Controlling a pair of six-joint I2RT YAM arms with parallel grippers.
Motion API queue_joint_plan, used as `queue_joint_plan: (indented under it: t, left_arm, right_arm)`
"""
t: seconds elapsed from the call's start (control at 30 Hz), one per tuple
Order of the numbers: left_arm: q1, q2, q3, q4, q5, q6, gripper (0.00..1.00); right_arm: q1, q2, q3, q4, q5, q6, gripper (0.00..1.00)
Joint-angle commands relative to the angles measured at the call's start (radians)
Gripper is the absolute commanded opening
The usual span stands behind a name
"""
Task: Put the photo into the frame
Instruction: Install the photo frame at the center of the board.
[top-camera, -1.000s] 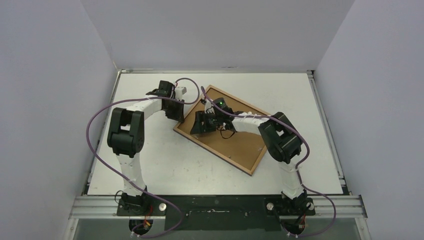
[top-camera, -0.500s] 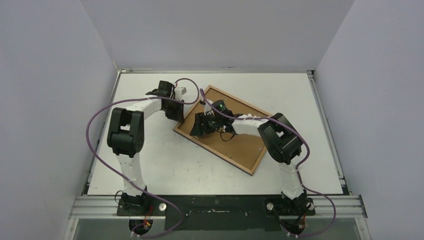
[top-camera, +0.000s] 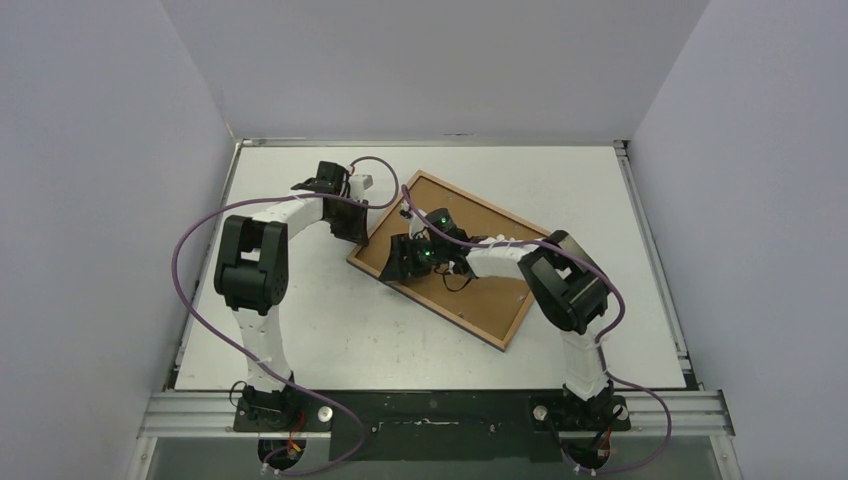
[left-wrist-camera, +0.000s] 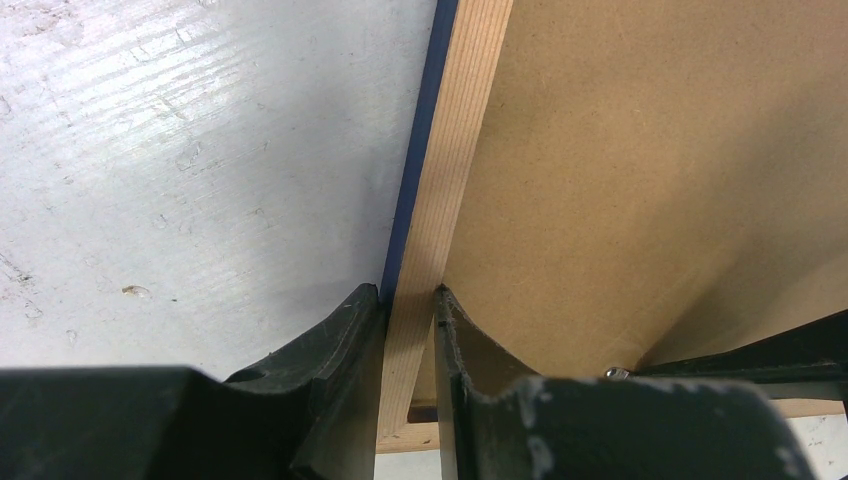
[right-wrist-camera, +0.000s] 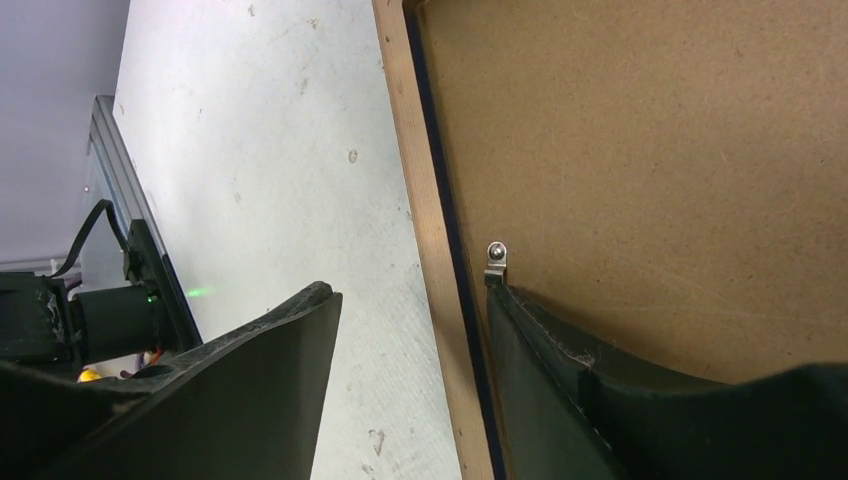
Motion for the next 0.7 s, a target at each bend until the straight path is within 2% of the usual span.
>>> queue_joint_plan:
  t: [0.0, 0.23, 0.67]
  left_arm:
    - [-0.002, -0.013, -0.009, -0.051, -0.010, -0.016, 0.06]
    - [-0.005, -0.005, -0.003, -0.045, -0.010, -0.020, 0.06]
    - [-0.030, -0.011, 0.003, -0.057, -0.002, -0.022, 0.06]
  right_arm:
    - [0.020, -0.030, -0.034, -0.052, -0.050, 0.024, 0.57]
    - [0.020, -0.008, -0.038, 0.009, -0.115, 0.074, 0.58]
    - [0.016, 0.096, 0.019, 0.134, -0.114, 0.141, 0.58]
